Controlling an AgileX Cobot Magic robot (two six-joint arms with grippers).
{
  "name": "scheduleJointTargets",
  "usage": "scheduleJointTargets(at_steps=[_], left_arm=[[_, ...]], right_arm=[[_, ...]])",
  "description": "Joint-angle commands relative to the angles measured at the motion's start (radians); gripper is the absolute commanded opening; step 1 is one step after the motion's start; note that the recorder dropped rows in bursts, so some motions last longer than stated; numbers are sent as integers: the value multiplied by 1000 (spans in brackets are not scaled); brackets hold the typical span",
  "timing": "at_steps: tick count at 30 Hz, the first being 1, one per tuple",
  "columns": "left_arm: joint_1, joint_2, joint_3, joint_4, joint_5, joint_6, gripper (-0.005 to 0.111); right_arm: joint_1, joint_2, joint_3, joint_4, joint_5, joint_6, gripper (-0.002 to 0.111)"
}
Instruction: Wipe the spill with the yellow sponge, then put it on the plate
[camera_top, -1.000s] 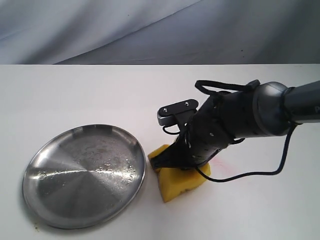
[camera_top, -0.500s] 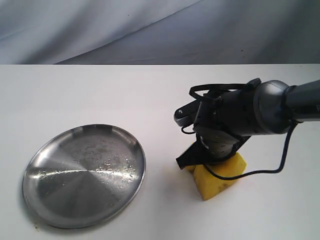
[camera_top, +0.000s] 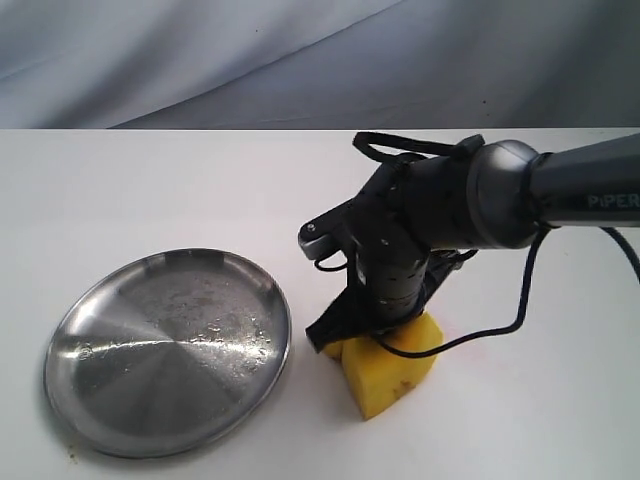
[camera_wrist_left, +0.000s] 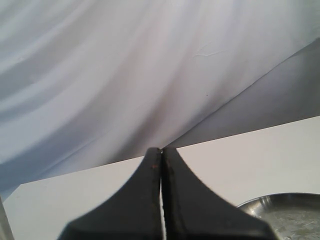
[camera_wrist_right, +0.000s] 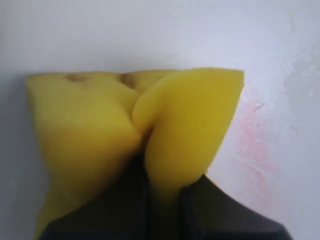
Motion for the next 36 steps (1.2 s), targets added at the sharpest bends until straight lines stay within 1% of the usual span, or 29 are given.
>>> scheduleJointTargets(at_steps=[1, 2, 4, 5, 9, 11, 17, 20, 24, 27, 29, 32, 36], left_arm=[[4, -3, -3, -7, -5, -9, 0], [4, -3, -3, -7, -5, -9, 0], [4, -3, -3, -7, -5, -9, 0], [4, -3, -3, -7, -5, -9, 0], [4, -3, -3, -7, -5, -9, 0], [4, -3, -3, -7, -5, -9, 0], [4, -3, -3, -7, -5, -9, 0], [4, -3, -3, -7, -5, -9, 0], [4, -3, -3, -7, -5, -9, 0], [4, -3, -3, -7, -5, -9, 0], [4, -3, -3, -7, -5, -9, 0], [4, -3, -3, -7, -5, -9, 0], [4, -3, -3, -7, -5, -9, 0]], right_arm=[[37, 11, 21, 25, 137, -131, 0], [26, 11, 30, 0, 145, -125, 0], [-9, 11, 47, -81, 174, -54, 0], [-40, 11, 47, -118, 184, -18, 0], [-137, 11, 43, -127, 135, 57, 0], [-155, 11, 43, -104, 98, 76, 0], [-160, 11, 43, 67, -42, 35, 0], [-160, 11, 43, 217, -99, -64, 0], [-157, 11, 43, 426, -122, -242, 0], [-140, 11, 43, 512, -104, -345, 0], [-122, 11, 43, 516, -59, -380, 0], [-100, 11, 45, 439, 40, -392, 0], [-98, 11, 49, 305, 183, -372, 0]])
